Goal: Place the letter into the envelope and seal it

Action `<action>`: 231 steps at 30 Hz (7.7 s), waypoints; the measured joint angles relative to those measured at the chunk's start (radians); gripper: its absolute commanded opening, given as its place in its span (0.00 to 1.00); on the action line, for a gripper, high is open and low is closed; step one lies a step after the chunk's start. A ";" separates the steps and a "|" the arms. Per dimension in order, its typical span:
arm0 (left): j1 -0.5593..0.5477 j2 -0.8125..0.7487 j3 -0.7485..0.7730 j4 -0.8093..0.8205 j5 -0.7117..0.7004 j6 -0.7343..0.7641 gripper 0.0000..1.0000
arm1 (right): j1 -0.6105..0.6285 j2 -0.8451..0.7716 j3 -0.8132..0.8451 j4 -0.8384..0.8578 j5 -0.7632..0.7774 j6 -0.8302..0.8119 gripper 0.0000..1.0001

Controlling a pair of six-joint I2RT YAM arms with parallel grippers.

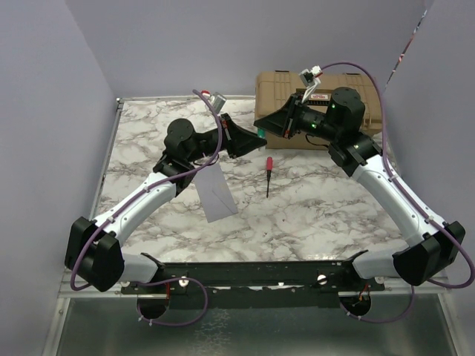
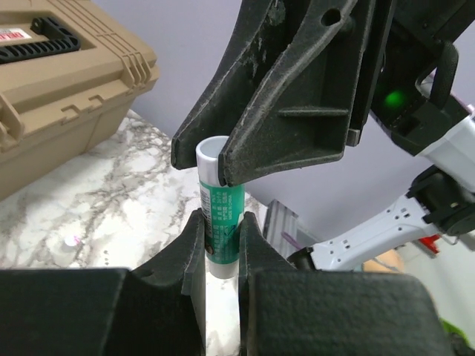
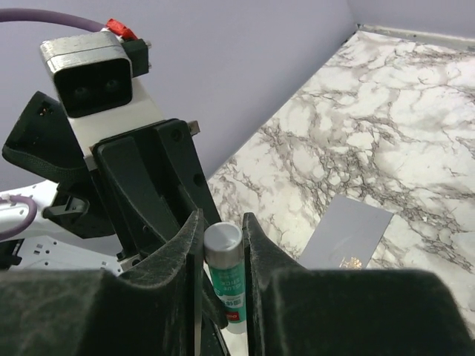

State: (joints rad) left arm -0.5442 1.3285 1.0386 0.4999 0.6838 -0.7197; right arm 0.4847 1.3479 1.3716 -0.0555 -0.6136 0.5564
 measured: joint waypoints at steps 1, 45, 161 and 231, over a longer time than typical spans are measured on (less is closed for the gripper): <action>0.002 0.001 0.000 0.000 0.000 -0.010 0.28 | 0.000 0.000 0.000 0.000 -0.003 -0.005 0.08; 0.093 0.056 -0.020 -0.081 -0.251 -0.149 0.00 | 0.008 -0.052 -0.120 -0.001 0.201 -0.067 0.72; 0.193 0.095 -0.023 -0.736 -0.447 0.034 0.00 | -0.050 0.444 -0.258 -0.294 0.925 -0.183 0.45; 0.211 -0.214 -0.131 0.001 0.103 -0.179 0.00 | -0.072 -0.048 -0.200 0.314 -0.349 0.013 0.01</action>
State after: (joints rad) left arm -0.3328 1.1149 0.9077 0.5007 0.7864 -0.8986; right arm 0.4122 1.2999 1.1713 0.2581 -0.9627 0.5697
